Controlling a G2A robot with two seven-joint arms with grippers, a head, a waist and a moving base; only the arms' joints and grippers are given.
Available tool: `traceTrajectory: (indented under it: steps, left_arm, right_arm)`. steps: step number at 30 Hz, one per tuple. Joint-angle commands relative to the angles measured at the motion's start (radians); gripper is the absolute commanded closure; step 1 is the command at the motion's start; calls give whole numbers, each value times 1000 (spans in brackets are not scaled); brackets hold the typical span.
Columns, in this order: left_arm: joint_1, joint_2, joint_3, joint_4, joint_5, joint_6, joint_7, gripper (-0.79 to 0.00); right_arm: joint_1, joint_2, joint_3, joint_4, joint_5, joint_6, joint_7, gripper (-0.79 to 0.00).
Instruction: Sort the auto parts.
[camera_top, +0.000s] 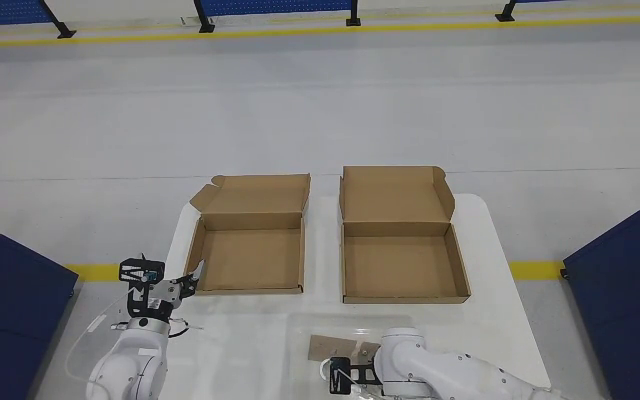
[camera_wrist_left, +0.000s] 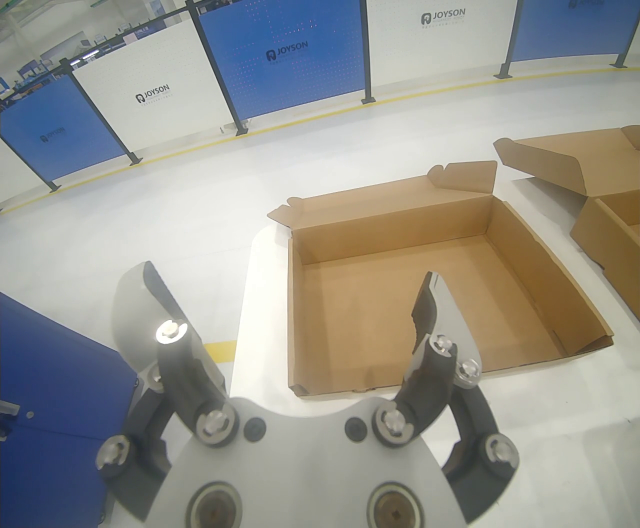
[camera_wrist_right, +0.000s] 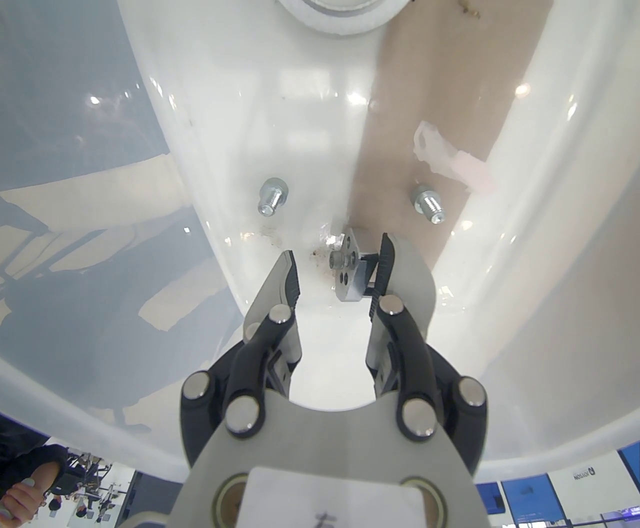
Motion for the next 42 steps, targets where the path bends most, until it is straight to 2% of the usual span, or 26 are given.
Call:
traceTrajectory:
  steps: [1, 10, 15, 19, 29, 42]
  left_arm:
    - [0, 0, 0, 0, 0, 0, 0, -785]
    - [0, 0, 0, 0, 0, 0, 0, -785]
    - [0, 0, 0, 0, 0, 0, 0, -785]
    - [0, 0, 0, 0, 0, 0, 0, -785]
    - [0, 0, 0, 0, 0, 0, 0, -785]
    - [0, 0, 0, 0, 0, 0, 0, -785]
  right_arm:
    - [-1, -2, 0, -2, -8, -2, -4, -317]
    - [-9, -7, 2, -3, -16, -17, 7, -280]
    - [-5, -14, -5, 19, -9, -20, 4, -160]
    - [0, -19, -5, 31, 4, -15, 8, 0]
    - [-5, -21, 15, 34, 22, 1, 11, 0]
    - [-53, 12, 93, -21, 44, -9, -23, 0]
